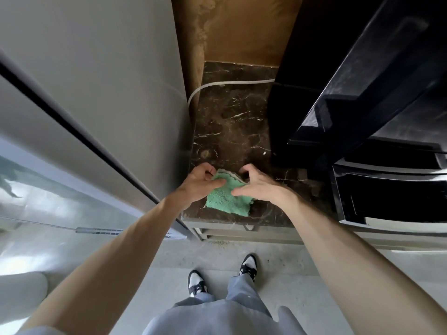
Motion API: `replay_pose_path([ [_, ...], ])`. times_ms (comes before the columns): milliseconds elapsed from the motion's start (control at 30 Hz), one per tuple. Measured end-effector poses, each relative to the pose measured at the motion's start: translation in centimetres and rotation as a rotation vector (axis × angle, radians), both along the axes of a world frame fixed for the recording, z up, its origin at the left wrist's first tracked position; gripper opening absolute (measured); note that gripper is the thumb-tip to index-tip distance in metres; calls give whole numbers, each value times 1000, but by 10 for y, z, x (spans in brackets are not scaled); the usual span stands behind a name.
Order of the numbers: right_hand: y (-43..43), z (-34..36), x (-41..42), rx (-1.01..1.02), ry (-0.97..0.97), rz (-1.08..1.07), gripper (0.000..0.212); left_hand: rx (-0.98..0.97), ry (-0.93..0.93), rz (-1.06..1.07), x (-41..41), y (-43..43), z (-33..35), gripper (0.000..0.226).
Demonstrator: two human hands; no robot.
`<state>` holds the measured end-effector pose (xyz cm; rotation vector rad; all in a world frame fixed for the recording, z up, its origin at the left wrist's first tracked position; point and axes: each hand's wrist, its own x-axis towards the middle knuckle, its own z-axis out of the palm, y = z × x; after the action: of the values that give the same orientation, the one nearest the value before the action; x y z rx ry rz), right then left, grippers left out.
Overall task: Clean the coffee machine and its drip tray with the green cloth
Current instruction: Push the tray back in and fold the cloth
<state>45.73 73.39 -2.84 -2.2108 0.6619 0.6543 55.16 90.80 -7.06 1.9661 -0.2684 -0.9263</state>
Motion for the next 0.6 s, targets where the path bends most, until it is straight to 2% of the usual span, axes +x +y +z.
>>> replay_pose_path([
  [33,2,5,-4,17,-2,2,81,-24,3,-22,-1,1,4,27],
  [67,3,9,-6,23,-11,7,83,-35,-3,-49,-1,1,9,27],
  [167,5,15,-14,16,-72,-4,52,-60,-45,-121,-4,-3,27,29],
  [300,9,24,-34,23,-186,-81,41,-77,-91,-153,-17,-6,54,34],
  [400,13,43,-49,47,-271,-93,35,-69,-46,-153,-27,-3,67,45],
  [533,12,72,-66,58,-328,-138,37,-131,84,-265,-39,2,88,43],
  [600,6,80,-77,70,-347,-177,31,-198,151,-322,-46,2,96,43],
])
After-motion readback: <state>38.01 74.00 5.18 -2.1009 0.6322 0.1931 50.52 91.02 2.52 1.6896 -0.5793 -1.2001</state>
